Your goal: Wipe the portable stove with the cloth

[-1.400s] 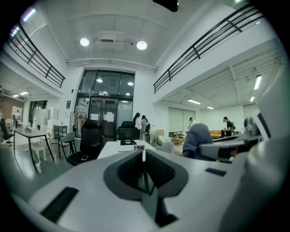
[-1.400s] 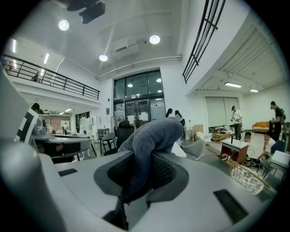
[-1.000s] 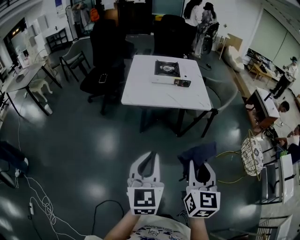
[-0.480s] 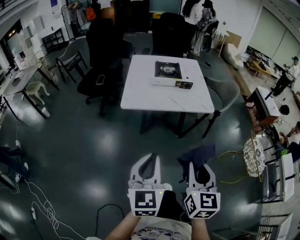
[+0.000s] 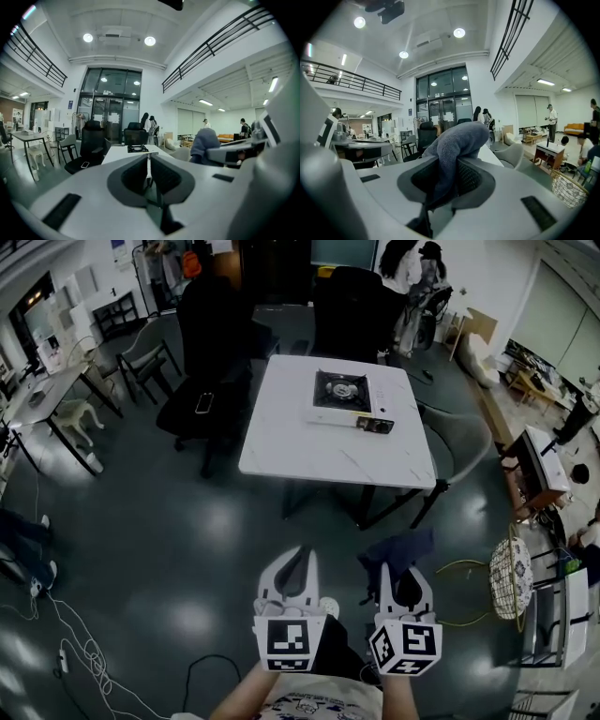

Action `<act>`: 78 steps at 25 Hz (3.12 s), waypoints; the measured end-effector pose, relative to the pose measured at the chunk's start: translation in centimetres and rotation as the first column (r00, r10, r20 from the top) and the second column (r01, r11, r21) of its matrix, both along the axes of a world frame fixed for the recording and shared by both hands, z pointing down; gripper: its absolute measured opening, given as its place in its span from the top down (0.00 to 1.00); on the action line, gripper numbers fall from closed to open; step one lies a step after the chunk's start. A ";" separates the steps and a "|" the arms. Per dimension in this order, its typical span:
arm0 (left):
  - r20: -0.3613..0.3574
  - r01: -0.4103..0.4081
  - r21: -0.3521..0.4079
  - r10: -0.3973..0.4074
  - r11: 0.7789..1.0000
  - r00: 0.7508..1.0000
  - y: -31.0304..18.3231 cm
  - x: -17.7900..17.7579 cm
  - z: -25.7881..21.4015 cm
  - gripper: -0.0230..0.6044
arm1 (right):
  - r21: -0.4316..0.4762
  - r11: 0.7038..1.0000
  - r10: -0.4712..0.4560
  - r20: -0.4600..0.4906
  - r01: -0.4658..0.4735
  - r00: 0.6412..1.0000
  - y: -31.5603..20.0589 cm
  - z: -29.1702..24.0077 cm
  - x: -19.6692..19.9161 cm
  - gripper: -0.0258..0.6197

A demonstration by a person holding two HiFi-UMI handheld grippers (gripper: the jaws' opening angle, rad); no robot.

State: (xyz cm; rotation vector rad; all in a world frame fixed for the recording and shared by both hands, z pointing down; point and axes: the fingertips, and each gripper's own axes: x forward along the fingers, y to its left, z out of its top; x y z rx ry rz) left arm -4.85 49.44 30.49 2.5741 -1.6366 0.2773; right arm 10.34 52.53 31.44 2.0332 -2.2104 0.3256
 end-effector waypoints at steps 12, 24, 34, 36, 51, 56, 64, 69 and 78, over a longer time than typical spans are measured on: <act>0.013 0.080 0.032 -0.081 0.996 0.997 -11.0 4.7 -2.0 0.91 | 0.026 0.996 -0.087 0.018 0.086 0.996 -12.2 -1.5 4.8 0.81; 0.018 0.137 0.025 -0.137 0.990 0.990 -17.2 6.9 -2.7 0.91 | 0.022 0.989 -0.144 0.022 0.144 0.989 -19.7 -2.1 7.1 0.81; 0.022 0.131 0.013 -0.132 0.991 0.991 -23.8 7.1 -1.7 0.91 | -0.001 0.993 -0.119 0.031 0.119 0.992 -25.8 -1.0 8.2 0.81; 0.022 0.120 0.011 -0.120 0.993 0.992 -25.7 7.4 -1.6 0.91 | -0.005 0.995 -0.104 0.030 0.104 0.994 -27.4 -0.9 8.5 0.81; 0.030 0.039 0.006 -0.040 0.999 0.999 -39.3 5.7 -2.1 0.91 | -0.006 1.000 -0.014 0.044 0.014 0.999 -40.3 -1.5 7.4 0.81; 0.037 0.020 -0.001 -0.020 1.000 0.999 -42.2 4.9 -1.4 0.91 | -0.027 1.000 0.012 0.043 -0.011 0.999 -42.7 -0.5 6.8 0.81; 0.045 -0.010 -0.049 0.012 0.999 0.999 -45.0 4.9 0.7 0.91 | -0.088 0.995 0.059 0.034 -0.056 0.998 -44.7 1.6 7.4 0.81; 0.044 -0.018 -0.083 0.022 0.996 0.999 -46.7 5.3 1.8 0.91 | -0.116 0.991 0.075 0.026 -0.072 0.997 -46.3 2.1 8.4 0.81; 0.048 0.029 -0.116 -0.023 0.993 0.999 -51.5 6.3 2.8 0.91 | -0.156 0.987 0.048 0.015 -0.045 0.999 -51.8 3.2 10.6 0.81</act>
